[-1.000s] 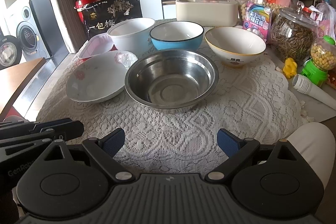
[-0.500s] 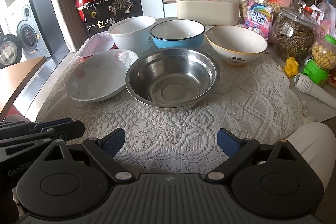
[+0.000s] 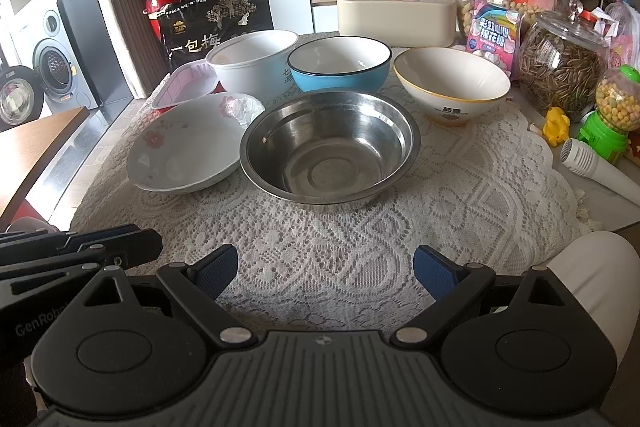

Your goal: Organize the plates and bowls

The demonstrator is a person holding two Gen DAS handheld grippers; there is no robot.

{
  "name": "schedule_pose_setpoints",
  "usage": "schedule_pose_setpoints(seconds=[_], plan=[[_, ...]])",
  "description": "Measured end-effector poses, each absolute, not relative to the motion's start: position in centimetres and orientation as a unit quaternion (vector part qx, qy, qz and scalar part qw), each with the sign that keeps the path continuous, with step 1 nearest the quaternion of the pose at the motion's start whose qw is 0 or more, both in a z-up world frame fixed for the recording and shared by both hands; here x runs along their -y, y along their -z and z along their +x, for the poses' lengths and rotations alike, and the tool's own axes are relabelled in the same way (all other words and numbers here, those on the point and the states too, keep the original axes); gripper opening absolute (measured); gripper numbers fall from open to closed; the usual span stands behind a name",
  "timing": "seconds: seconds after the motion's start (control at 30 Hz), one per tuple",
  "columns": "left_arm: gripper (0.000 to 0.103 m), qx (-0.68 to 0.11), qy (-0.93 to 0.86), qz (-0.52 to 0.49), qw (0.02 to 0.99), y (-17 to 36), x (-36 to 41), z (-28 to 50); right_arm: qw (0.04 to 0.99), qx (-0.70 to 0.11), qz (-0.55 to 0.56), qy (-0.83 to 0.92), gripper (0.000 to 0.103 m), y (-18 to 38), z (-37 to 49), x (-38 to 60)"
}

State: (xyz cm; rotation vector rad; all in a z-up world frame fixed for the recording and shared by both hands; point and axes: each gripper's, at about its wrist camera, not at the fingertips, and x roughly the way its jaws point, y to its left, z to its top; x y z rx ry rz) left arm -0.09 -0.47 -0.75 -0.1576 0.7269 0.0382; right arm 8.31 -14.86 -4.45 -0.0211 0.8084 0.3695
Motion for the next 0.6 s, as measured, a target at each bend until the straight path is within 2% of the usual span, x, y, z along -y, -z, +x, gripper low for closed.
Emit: schedule_pose_setpoints(seconds=[0.43,0.6], plan=[[0.017,-0.315,0.034,-0.114,0.942,0.0,-2.1,3.1,0.917,-0.362,-0.004,-0.168,0.096,3.9,11.5,16.4],[0.017,-0.338,0.006,-0.125,0.933,-0.3,-2.7,6.4,0.922,-0.356,0.0,-0.151,0.096,4.2,14.2,17.2]])
